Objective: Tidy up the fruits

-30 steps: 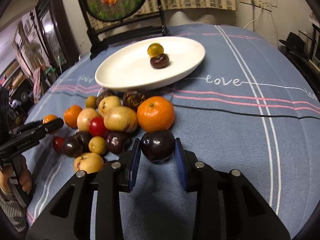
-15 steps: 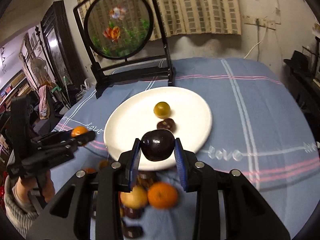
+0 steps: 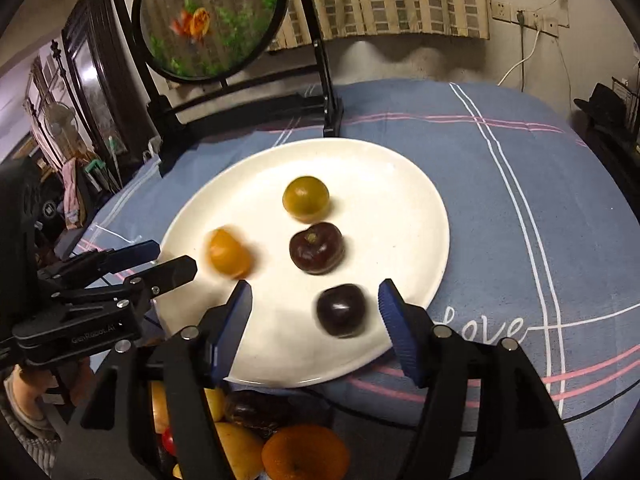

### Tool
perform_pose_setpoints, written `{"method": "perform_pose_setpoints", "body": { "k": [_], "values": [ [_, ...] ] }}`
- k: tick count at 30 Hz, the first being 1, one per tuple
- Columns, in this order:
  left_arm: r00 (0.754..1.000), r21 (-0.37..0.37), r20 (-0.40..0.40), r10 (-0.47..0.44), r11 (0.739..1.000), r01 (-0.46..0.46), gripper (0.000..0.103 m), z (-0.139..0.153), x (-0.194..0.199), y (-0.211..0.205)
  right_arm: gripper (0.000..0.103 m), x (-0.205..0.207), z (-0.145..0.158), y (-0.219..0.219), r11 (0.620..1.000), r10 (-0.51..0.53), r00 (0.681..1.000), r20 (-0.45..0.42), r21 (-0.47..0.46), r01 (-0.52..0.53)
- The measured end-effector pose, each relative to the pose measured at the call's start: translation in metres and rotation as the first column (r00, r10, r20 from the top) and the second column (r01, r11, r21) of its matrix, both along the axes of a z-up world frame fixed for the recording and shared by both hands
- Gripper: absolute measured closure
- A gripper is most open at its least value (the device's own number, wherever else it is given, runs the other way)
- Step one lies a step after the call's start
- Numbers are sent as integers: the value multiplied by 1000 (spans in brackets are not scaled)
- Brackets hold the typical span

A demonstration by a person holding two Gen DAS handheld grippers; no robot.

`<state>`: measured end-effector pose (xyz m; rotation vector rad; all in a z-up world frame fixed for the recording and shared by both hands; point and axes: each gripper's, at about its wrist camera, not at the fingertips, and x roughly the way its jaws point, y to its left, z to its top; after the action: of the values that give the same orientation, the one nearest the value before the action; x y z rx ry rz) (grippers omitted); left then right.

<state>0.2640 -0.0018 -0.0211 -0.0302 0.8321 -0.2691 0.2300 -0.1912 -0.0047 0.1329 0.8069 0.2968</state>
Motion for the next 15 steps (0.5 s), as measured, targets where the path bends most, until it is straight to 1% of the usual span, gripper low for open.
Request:
{"method": "perform_pose_setpoints", "body": {
  "k": [6, 10, 14, 15],
  "values": [
    [999, -23, 17, 34, 999, -34, 16, 5, -7, 13, 37, -9, 5, -14, 999, -39, 999, 17, 30, 38],
    [998, 7, 37, 60, 998, -60, 15, 8, -17, 20, 37, -15, 7, -20, 997, -51, 999, 6, 62, 51],
    [996, 59, 59, 65, 996, -68, 13, 8, -44, 25, 36, -33, 10, -24, 994, -58, 998, 20, 94, 56],
    [996, 73, 68, 60, 995, -65, 11, 5, -58, 28, 28, -40, 9, -26, 993, -68, 997, 25, 99, 66]
  ]
}}
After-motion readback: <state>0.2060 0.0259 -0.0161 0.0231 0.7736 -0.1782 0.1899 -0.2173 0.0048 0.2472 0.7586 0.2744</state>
